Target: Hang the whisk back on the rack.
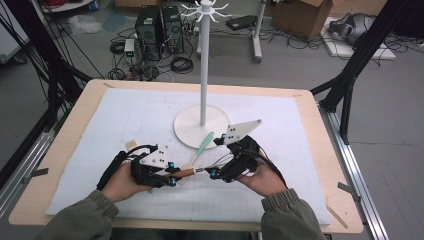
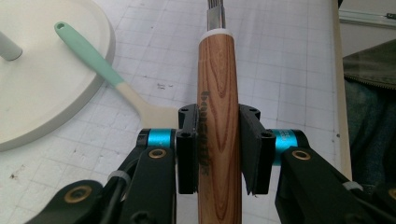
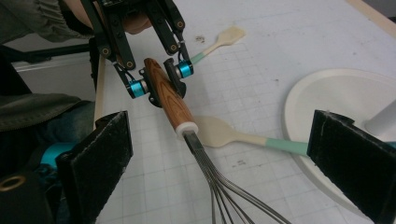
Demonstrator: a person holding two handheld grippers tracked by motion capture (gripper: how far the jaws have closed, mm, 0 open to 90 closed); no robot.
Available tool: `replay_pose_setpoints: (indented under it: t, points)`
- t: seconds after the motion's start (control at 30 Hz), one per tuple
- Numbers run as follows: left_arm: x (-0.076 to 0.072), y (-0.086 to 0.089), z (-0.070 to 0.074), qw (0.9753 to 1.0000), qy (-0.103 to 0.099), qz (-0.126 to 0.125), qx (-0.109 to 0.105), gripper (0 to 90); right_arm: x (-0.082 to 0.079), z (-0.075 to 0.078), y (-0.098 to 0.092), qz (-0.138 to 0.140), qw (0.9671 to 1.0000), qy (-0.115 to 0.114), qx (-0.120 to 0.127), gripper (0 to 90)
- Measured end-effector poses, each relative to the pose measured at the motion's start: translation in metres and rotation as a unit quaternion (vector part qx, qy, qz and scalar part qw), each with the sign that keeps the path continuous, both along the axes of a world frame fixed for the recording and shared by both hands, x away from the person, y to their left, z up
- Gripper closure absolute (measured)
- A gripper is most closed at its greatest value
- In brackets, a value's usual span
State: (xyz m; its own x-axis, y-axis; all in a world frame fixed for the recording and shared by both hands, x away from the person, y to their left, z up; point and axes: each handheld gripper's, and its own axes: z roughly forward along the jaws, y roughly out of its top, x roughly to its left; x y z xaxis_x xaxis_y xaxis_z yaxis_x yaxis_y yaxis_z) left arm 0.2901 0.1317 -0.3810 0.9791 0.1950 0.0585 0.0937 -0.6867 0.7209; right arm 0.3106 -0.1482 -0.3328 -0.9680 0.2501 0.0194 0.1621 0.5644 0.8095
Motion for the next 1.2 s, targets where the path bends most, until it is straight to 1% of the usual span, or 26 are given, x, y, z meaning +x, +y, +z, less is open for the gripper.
replay_pose_setpoints:
  t: [0.13,0.3,0.6,0.63,0.83,0.87,0.9,0.93,0.97,1.0,1.13,1.17,1.2]
  points:
    - [0.0,-0.001,0.0,1.0,0.001,0.0,-0.003,70.4,0.0,-0.002,0.007,0.007,0.9999,0.001,-0.009,5.4]
    - [0.0,-0.002,0.0,1.0,-0.001,0.0,-0.003,70.4,0.001,-0.004,0.014,0.015,0.9998,0.003,-0.014,5.4]
    - [0.0,-0.004,0.0,1.0,0.003,-0.003,0.0,70.4,0.001,-0.008,0.024,0.026,0.9994,0.007,-0.023,6.1]
    - [0.0,-0.005,0.0,1.0,0.001,-0.002,-0.003,70.4,0.001,-0.009,0.025,0.028,0.9992,0.01,-0.026,7.2]
    - [-0.001,-0.006,0.0,1.0,0.002,-0.004,0.0,70.4,0.0,-0.012,0.031,0.037,0.9985,0.013,-0.038,7.6]
    - [0.0,-0.006,0.0,1.0,0.002,-0.004,0.002,70.4,0.0,-0.013,0.032,0.039,0.9984,0.012,-0.04,9.1]
    - [0.0,-0.007,0.0,1.0,0.002,-0.005,0.002,70.4,0.001,-0.013,0.032,0.041,0.9982,0.012,-0.042,15.7]
    - [0.0,-0.007,0.0,1.0,0.003,-0.004,0.001,70.4,0.001,-0.014,0.033,0.048,0.9978,0.018,-0.042,21.4]
    - [0.0,-0.007,0.0,1.0,0.002,-0.004,0.001,70.4,0.001,-0.014,0.034,0.054,0.9974,0.019,-0.045,19.4]
    - [0.0,-0.007,0.0,1.0,0.002,-0.004,0.003,70.4,0.0,-0.015,0.035,0.054,0.9973,0.018,-0.047,17.5]
    - [-0.001,-0.008,-0.001,1.0,0.004,-0.002,0.0,70.4,0.001,-0.019,0.039,0.055,0.9967,0.025,-0.054,17.9]
    - [-0.001,-0.007,-0.001,1.0,0.004,-0.002,0.0,70.4,0.001,-0.019,0.04,0.056,0.9967,0.021,-0.055,18.3]
    - [0.0,-0.007,-0.001,1.0,0.003,-0.003,0.001,70.4,0.001,-0.02,0.04,0.057,0.9964,0.022,-0.058,18.6]
